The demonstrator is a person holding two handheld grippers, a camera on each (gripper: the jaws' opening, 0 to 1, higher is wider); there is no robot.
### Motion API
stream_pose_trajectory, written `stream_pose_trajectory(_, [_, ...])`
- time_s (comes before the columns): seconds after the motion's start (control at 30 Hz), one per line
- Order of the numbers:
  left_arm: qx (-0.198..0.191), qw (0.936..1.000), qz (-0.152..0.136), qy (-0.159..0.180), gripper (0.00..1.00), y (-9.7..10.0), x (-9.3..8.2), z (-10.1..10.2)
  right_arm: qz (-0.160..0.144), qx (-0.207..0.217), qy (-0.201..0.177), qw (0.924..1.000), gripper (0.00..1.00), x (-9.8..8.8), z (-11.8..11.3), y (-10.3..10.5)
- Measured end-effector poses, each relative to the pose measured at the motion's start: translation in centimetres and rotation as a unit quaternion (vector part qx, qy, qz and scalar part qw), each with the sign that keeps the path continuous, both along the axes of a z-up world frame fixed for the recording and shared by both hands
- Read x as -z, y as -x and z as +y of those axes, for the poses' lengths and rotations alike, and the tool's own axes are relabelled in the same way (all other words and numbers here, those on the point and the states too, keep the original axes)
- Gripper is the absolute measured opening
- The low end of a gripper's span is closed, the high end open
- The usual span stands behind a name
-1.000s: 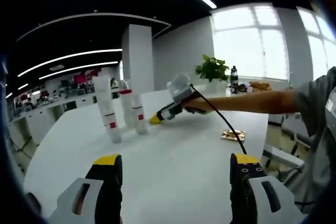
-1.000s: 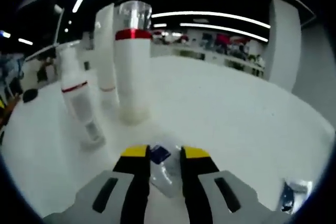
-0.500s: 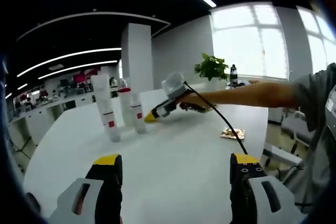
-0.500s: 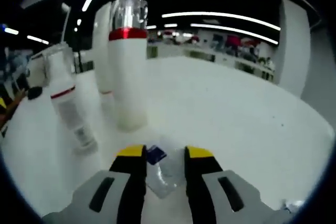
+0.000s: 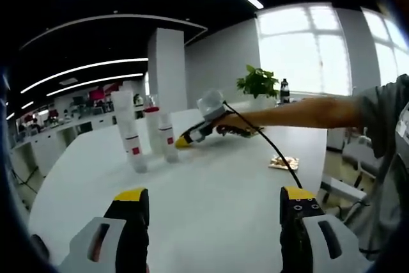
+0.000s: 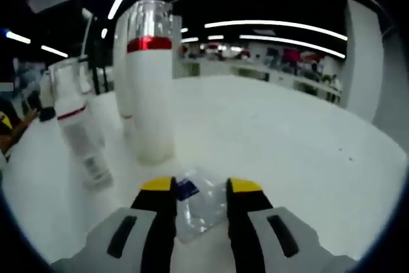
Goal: Arrange the skincare products in the storage area until every visible bottle or jar stands upright without overlapping.
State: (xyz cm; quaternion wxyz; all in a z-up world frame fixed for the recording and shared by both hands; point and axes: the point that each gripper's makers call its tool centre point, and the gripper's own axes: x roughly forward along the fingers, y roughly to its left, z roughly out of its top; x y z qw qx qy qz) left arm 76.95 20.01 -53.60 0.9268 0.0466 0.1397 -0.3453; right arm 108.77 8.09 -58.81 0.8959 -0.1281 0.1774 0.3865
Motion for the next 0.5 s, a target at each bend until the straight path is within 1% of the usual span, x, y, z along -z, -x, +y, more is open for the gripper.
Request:
stream_pose_trajectory(0.03, [0.0, 1.0, 0.001, -0.002, 0.86, 0.0, 0.1, 0.0, -0.001, 0.006, 0.005, 1.0, 0.36, -0.1, -0.3, -0.3])
stream_pose_trajectory(0.07, [0.0, 1.0, 0.001, -0.003, 0.86, 0.1, 0.1, 0.0, 0.0, 0.017, 0.009, 0.9998, 0.37, -0.3, -0.7, -0.5])
stream_pose_trajectory(0.13, [0.0, 1.0, 0.0, -0.003, 0.86, 0.1, 0.0, 0.1, 0.001, 0.017, -0.007, 0.9998, 0.35, -1.1, -0.8, -0.4])
stream_pose_trajectory(0.17, [-0.001, 1.0, -0.001, -0.003, 0.86, 0.0, -0.1, 0.1, -0.002, 0.012, -0.022, 0.9997, 0.35, -1.8, -0.6, -0.1])
stream_pose_trajectory(0.23, [-0.004, 1.0, -0.004, 0.001, 0.86, 0.0, -0.3, 0.3, -0.008, 0.004, -0.021, 0.9997, 0.39, -2.8, -0.7, 0.7])
stream_pose_trajectory(0.37, [-0.006, 1.0, -0.003, 0.001, 0.86, 0.0, -0.3, 0.4, -0.015, -0.018, -0.024, 0.9994, 0.41, -4.9, -1.0, 2.6])
stream_pose_trajectory(0.43, [-0.004, 1.0, -0.002, 0.0, 0.86, 0.1, -0.1, 0.3, -0.013, -0.036, -0.014, 0.9992, 0.44, -5.5, -1.1, 3.8])
stream_pose_trajectory(0.5, [-0.002, 1.0, 0.0, -0.001, 0.86, 0.2, 0.0, 0.2, 0.003, -0.076, 0.021, 0.9969, 0.44, -5.3, -1.1, 6.1])
